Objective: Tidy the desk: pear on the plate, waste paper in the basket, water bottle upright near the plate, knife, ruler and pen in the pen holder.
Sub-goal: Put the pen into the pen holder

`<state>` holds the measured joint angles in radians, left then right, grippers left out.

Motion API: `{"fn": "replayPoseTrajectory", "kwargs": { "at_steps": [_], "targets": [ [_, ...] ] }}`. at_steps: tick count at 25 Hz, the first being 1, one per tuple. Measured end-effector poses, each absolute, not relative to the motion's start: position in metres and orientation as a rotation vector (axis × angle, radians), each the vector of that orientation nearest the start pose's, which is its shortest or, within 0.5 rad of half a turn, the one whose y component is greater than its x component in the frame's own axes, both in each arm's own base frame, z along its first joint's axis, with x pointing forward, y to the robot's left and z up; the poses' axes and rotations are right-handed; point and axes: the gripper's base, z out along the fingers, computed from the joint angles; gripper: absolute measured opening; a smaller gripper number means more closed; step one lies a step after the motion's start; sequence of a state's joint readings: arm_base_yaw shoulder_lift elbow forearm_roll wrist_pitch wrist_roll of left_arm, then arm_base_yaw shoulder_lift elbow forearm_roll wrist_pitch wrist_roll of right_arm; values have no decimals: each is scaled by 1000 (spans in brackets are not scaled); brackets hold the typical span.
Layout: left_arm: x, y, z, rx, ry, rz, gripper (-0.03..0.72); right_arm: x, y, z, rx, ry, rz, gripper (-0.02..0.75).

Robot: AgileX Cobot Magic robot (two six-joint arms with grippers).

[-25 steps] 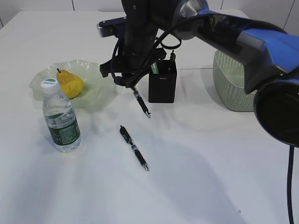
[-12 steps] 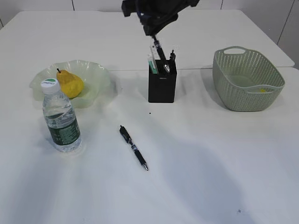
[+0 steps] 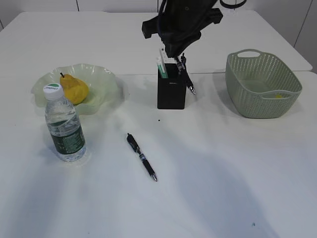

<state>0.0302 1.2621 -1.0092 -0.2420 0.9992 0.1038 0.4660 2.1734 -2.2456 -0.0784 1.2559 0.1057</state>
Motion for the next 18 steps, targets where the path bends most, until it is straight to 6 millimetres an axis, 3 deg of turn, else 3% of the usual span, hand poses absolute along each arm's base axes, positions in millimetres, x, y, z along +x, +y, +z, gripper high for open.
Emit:
{"fn": "replayPoseTrajectory", "kwargs": {
  "at_steps": [6, 10, 14, 18],
  "targets": [
    [238, -11, 303, -21, 2712, -276, 456, 436, 200, 312, -461, 2600, 65, 100],
    [238, -11, 303, -21, 2713, -276, 456, 450, 181, 308, -389, 2556, 88, 99],
    [238, -11, 303, -21, 2713, -276, 456, 463, 167, 296, -350, 2508, 107, 99],
    [238, -11, 303, -21, 2714, -277, 456, 470, 169, 279, -370, 2437, 123, 99]
  ]
}}
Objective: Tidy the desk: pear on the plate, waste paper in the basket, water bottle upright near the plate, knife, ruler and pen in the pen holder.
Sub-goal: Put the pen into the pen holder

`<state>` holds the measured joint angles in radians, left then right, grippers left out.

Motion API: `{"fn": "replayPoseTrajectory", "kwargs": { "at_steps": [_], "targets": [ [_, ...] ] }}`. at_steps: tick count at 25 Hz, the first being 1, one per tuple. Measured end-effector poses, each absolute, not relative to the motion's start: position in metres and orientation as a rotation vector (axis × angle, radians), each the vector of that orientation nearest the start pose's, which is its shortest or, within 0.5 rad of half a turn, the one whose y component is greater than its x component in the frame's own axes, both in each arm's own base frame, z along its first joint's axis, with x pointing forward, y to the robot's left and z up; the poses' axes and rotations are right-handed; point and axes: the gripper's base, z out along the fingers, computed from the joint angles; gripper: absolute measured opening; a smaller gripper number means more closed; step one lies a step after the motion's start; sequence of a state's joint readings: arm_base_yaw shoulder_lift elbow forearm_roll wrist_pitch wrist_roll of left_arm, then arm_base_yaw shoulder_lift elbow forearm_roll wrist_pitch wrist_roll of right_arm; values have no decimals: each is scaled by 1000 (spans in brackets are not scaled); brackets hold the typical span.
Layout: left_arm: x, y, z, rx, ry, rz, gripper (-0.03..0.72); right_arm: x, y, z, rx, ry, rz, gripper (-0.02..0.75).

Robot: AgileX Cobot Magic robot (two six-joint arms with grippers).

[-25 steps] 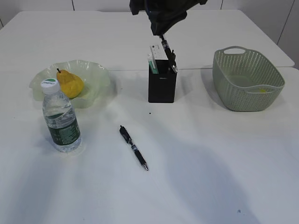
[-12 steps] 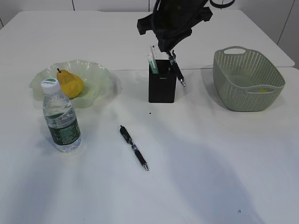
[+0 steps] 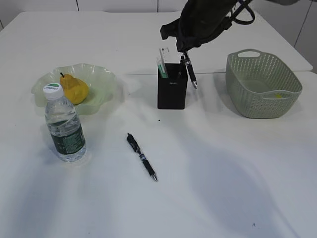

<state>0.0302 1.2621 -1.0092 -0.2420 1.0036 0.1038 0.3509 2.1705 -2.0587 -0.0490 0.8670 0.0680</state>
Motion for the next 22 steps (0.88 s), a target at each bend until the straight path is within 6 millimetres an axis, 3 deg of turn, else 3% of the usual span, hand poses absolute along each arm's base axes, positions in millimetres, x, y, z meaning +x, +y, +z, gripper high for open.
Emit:
{"fn": "replayPoseTrajectory", "kwargs": {
  "at_steps": [3, 12, 22],
  "targets": [
    [238, -11, 303, -21, 2714, -277, 456, 474, 170, 273, -369, 2379, 137, 99],
    [238, -11, 303, -21, 2714, -277, 456, 487, 176, 286, -353, 2161, 174, 99],
    [238, -11, 303, -21, 2714, -277, 456, 506, 183, 255, -350, 2077, 190, 99]
  ]
}}
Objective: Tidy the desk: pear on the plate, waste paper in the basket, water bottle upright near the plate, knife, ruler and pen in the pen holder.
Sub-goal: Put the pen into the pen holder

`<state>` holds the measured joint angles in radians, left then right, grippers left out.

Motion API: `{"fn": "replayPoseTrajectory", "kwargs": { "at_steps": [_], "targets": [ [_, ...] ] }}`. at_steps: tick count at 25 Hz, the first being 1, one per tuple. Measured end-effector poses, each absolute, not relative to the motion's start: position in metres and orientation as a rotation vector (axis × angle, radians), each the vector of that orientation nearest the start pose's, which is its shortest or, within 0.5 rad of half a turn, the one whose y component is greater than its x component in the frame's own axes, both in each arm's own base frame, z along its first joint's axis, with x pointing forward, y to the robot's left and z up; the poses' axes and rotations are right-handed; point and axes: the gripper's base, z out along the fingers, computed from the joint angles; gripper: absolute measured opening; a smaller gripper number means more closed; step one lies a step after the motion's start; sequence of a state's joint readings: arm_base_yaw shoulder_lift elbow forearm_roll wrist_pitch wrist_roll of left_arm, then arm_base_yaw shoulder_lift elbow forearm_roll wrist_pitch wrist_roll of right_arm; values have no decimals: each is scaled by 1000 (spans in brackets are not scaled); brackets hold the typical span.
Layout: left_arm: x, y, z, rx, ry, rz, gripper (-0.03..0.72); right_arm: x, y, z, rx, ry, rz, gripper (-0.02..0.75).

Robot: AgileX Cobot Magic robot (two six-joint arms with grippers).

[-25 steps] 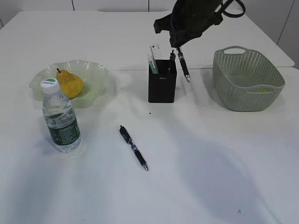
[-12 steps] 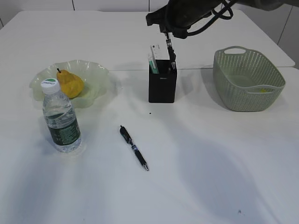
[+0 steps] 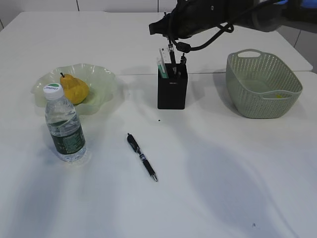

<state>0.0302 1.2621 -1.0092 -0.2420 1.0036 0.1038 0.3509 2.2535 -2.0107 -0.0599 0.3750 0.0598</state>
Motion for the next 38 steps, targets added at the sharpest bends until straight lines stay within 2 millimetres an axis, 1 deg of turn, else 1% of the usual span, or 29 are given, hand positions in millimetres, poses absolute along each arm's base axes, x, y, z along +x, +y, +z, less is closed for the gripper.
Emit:
{"fn": "replayPoseTrajectory", "kwargs": {
  "at_steps": [10, 18, 21, 24, 27, 38],
  "targets": [
    [238, -11, 303, -21, 2714, -277, 456, 515, 187, 233, -352, 2040, 197, 99],
    [238, -11, 303, -21, 2714, -277, 456, 517, 188, 234, -353, 2009, 198, 99],
    [238, -11, 303, -21, 2714, -277, 456, 518, 183, 230, -347, 2021, 192, 99],
    [238, -11, 303, -21, 2714, -277, 456, 516, 175, 217, -344, 2079, 175, 99],
    [238, -11, 303, -21, 2714, -277, 456, 515, 170, 208, -337, 2117, 165, 99],
    [238, -11, 303, -21, 2714, -277, 456, 514, 170, 205, -294, 2151, 208, 99]
  ]
}}
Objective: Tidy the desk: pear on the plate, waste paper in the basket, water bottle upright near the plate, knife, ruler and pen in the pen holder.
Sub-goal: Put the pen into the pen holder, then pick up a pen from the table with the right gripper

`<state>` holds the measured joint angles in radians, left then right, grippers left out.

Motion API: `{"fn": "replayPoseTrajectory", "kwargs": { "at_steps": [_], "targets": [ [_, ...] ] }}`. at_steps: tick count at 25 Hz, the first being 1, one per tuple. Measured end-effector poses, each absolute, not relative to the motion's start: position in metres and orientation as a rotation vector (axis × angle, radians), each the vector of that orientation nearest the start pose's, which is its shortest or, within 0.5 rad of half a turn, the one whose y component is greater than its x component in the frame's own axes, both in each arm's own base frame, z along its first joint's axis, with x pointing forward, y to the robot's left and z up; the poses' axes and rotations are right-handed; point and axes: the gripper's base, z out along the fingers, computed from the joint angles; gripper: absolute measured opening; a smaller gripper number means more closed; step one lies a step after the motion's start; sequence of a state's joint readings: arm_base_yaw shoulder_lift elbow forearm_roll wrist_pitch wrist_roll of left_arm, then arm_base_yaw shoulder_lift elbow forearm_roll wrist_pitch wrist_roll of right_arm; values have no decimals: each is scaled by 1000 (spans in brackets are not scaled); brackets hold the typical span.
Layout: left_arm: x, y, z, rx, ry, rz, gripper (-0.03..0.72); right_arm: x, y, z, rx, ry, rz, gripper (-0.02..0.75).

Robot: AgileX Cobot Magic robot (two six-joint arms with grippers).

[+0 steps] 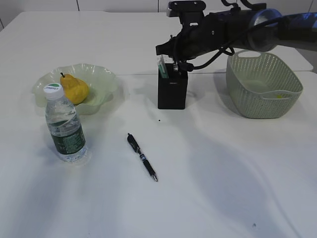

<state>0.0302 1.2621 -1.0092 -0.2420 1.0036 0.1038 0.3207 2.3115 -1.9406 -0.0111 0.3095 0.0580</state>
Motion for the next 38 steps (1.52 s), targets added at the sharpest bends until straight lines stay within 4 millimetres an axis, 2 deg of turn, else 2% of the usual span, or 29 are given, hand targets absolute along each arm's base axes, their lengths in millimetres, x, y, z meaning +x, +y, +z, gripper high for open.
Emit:
{"fn": "replayPoseTrajectory", "kwargs": {
  "at_steps": [4, 9, 12, 17, 24, 27, 31, 38],
  "targets": [
    [238, -11, 302, -20, 2716, -277, 456, 512, 170, 203, -297, 2180, 203, 137],
    [238, -11, 302, -20, 2716, -277, 456, 510, 170, 200, -282, 2222, 219, 276],
    [238, -11, 302, -20, 2716, -277, 456, 510, 171, 200, -262, 2228, 241, 316],
    [238, -11, 302, -20, 2718, -277, 456, 508, 171, 206, -242, 2226, 264, 327],
    [238, -11, 302, -19, 2722, -278, 456, 495, 167, 255, -237, 2188, 281, 327],
    [237, -11, 302, -19, 2724, -279, 456, 483, 170, 270, -298, 2219, 263, 327],
    [237, -11, 302, -19, 2724, -279, 456, 464, 182, 280, -384, 2304, 260, 328],
    [237, -11, 302, -19, 2724, -279, 456, 438, 211, 281, -522, 2405, 268, 327]
  ]
}}
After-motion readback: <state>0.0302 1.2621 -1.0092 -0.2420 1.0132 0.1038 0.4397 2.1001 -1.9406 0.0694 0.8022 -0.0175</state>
